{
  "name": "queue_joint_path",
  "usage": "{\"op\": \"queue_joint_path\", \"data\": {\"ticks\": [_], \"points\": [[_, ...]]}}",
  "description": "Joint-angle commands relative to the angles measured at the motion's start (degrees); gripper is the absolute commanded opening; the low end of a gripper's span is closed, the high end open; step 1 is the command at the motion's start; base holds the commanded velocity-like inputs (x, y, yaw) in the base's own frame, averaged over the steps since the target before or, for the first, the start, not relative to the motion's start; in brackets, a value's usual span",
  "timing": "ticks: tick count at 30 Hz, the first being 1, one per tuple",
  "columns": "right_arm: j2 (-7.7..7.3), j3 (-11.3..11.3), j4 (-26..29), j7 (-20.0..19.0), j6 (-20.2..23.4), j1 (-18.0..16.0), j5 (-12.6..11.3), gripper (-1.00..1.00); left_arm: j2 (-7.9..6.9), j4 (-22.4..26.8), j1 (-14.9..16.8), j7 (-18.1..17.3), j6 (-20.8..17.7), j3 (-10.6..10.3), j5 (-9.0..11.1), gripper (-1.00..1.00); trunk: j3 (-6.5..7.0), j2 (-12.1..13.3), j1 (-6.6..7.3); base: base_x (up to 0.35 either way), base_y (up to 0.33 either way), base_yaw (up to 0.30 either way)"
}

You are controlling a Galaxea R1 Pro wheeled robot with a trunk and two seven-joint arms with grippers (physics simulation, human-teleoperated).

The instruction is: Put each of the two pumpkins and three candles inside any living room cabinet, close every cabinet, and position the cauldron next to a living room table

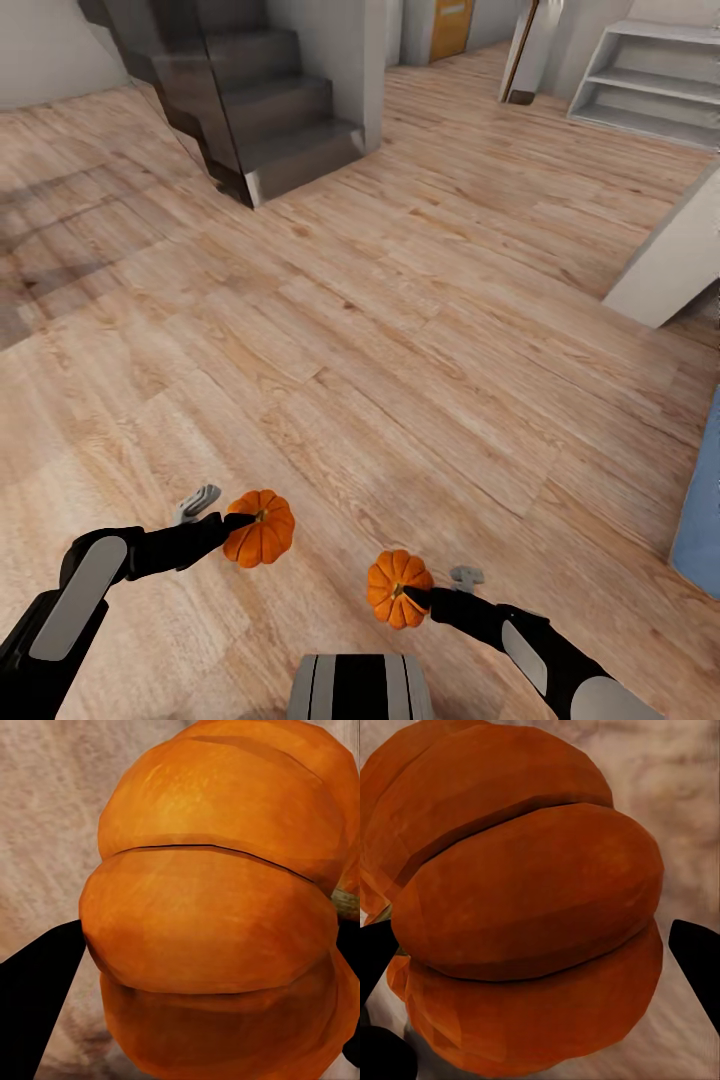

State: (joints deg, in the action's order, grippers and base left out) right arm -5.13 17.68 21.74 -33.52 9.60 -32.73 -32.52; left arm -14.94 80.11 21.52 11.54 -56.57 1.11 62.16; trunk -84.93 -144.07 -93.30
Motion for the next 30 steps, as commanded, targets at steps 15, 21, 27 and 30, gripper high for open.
{"op": "queue_joint_path", "data": {"ticks": [15,21,27,30], "points": [[-0.05,0.27,0.06,0.04,0.42,0.02,-0.54,-1.00,0.09,0.05,0.02,0.59,-0.21,-0.01,0.59,-1.00,3.29,0.19,0.39,0.000,0.000,0.000],[-0.05,0.25,0.06,0.04,0.42,0.01,-0.53,-1.00,0.07,0.05,0.02,0.59,-0.21,0.00,0.59,-1.00,4.62,0.27,0.55,0.000,0.000,0.000],[-0.05,0.25,0.06,0.04,0.46,0.02,-0.53,-1.00,0.07,0.05,0.02,0.59,-0.21,-0.01,0.59,-1.00,5.95,0.35,0.70,0.000,0.000,0.000],[-0.05,0.25,0.12,-0.01,0.65,0.00,-0.54,-1.00,0.09,0.05,0.02,0.59,-0.21,-0.01,0.59,-1.00,6.62,0.39,0.78,0.000,0.000,0.000]]}}
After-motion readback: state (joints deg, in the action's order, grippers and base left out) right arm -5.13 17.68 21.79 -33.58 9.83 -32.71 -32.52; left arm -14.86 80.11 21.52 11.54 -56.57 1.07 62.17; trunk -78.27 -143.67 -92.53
